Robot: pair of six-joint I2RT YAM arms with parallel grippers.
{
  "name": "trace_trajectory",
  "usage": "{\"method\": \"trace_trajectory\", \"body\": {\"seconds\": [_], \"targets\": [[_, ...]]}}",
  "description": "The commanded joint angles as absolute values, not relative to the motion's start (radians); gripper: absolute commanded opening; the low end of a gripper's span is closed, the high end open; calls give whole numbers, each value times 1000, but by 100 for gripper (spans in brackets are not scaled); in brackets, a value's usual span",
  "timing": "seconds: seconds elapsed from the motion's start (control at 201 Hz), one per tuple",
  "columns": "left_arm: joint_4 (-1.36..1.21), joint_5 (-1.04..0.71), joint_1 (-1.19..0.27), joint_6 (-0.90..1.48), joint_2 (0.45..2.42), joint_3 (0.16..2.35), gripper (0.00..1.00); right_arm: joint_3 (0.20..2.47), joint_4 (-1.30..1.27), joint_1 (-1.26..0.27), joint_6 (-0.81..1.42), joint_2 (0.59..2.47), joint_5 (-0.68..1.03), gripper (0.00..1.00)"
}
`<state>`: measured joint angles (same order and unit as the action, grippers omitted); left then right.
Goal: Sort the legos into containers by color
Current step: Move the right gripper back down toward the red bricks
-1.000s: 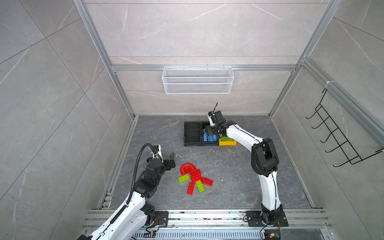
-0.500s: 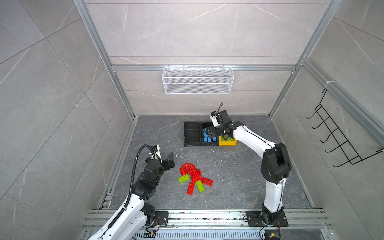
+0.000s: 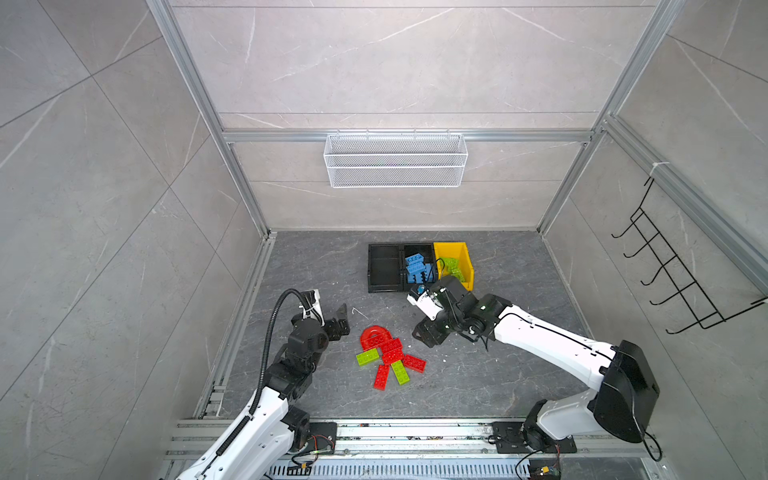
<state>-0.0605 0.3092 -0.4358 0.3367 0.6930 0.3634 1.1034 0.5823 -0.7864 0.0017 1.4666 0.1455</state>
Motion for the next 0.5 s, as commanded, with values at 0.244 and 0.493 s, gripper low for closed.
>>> {"method": "trace_trajectory", "body": {"seconds": [0.244,0.493], "targets": [[-124,334,-430,329,754,361,99,1015,713,-905,261,1522,-19,70],[-108,330,-430,341,745,370,99,1030,725,-973,282,1606,2,72]]}}
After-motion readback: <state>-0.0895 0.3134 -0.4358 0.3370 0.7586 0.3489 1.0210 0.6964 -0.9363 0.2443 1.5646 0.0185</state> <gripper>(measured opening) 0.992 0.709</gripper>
